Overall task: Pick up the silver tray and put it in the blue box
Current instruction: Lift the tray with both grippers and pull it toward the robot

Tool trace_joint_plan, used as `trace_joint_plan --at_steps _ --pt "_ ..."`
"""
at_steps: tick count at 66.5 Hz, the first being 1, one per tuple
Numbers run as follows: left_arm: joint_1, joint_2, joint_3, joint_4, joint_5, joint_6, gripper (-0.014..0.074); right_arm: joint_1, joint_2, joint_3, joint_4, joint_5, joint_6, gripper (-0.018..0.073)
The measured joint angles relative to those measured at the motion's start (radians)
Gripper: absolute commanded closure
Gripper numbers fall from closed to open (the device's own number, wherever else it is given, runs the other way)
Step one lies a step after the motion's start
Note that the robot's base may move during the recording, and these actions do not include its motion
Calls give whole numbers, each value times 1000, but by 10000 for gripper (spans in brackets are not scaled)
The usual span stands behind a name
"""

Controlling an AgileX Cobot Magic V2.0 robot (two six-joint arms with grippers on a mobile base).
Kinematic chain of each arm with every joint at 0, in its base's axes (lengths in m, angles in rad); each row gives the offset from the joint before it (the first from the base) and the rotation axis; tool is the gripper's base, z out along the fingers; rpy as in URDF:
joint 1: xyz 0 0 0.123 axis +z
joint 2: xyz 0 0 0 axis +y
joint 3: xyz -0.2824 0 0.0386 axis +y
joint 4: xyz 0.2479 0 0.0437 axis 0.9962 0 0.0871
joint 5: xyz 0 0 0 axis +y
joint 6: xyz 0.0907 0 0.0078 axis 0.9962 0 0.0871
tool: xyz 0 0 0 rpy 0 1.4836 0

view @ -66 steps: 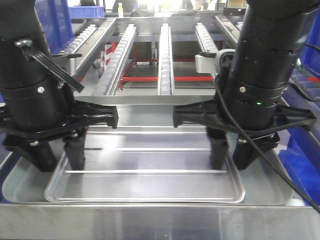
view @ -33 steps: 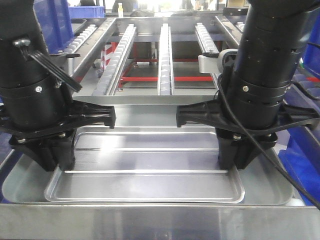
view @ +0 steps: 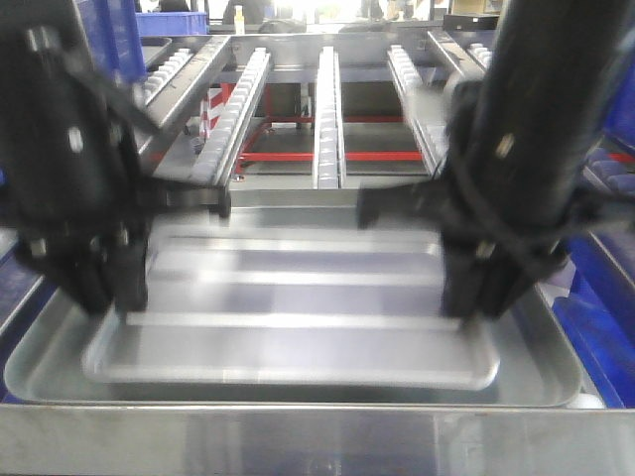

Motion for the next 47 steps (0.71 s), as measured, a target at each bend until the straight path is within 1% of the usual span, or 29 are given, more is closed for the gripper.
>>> trace_joint_plan --at_steps 11,19,28,34,47 --pt "-9 -108 -13 -21 63 0 610 2 -120 0 8 44 32 500" --pt "-43 -167 -9 -23 88 -11 610 28 -176 6 6 95 69 500" --pt "-99 -209 24 17 144 -76 610 104 -225 45 -28 116 155 500" --pt "-144 -244 57 37 160 -122 610 151 -260 82 -46 125 212 500" --pt "-267 -322 136 70 189 -243 610 254 -331 143 -75 160 308 500"
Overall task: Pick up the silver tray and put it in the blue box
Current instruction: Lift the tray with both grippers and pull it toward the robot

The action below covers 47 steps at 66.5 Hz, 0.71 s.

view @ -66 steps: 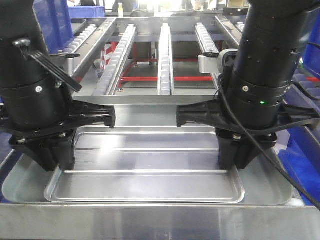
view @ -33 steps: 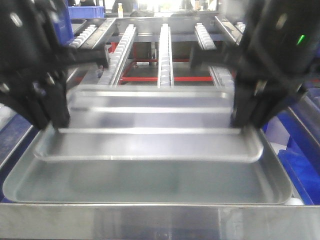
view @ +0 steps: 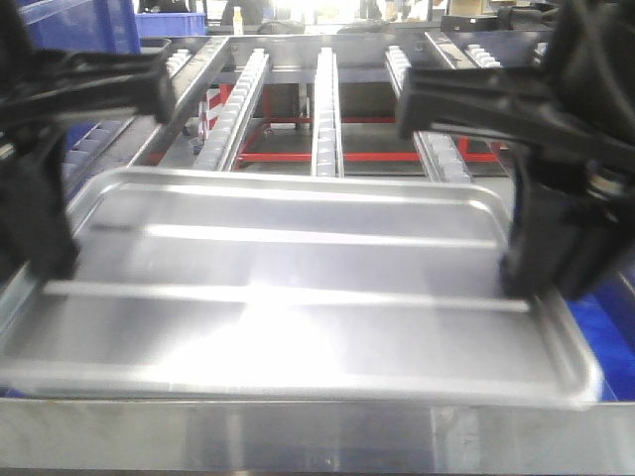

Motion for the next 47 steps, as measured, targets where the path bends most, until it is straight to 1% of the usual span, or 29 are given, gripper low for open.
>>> trace_joint_plan --at_steps 6,9,16,23,27,47 --pt "-49 -27 34 9 0 -57 610 46 -31 17 -20 24 52 500" --pt "-82 -47 52 17 5 -93 610 83 -54 29 -34 41 88 500" --pt "-138 -78 63 28 32 -131 610 147 -84 50 -52 64 150 500" --pt "-183 -99 63 61 61 -173 610 188 -92 63 -63 73 193 500" --pt "-187 -106 63 67 70 -182 610 202 -92 65 -65 74 202 500" --pt "-189 -119 63 70 77 -190 610 205 -92 65 -83 69 213 500"
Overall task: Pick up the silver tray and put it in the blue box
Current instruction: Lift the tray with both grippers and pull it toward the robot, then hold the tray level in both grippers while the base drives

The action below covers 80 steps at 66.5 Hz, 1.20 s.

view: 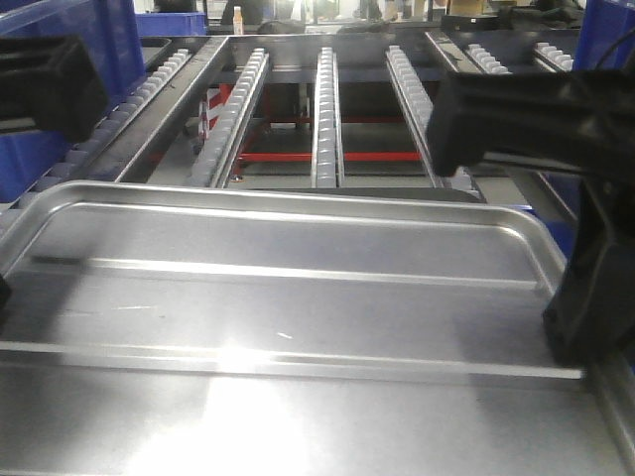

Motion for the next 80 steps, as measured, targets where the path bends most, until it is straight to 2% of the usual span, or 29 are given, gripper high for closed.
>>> trace_joint_plan --at_steps 24,80 --pt "0 0 0 0 0 35 610 0 0 0 0 0 2 500" --pt "0 0 0 -3 0 37 610 0 0 0 0 0 5 500"
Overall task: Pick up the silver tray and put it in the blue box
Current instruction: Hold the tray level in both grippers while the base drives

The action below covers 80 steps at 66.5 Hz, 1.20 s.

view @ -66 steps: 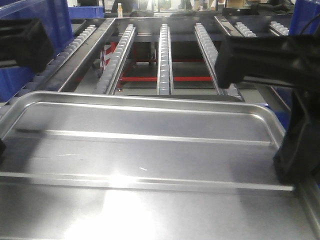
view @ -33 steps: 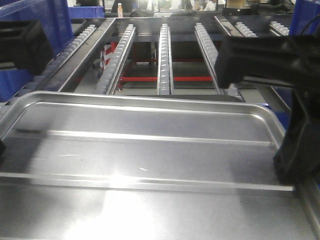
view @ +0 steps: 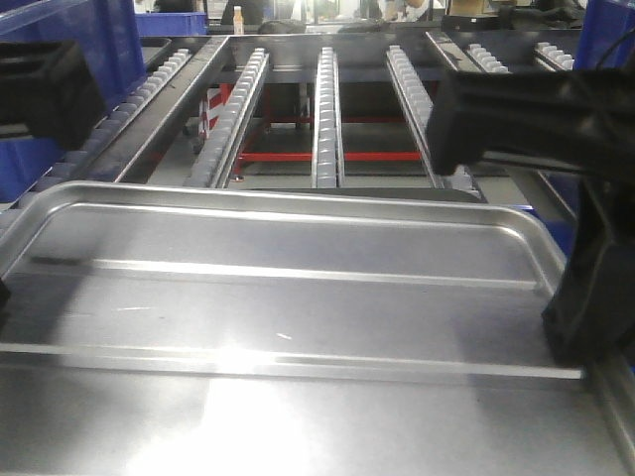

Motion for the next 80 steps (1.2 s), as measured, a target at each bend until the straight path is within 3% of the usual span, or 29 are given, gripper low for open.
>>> trace_joint_plan --at_steps 80 --pt "0 -1 0 0 5 0 610 0 0 0 -2 -2 0 500"
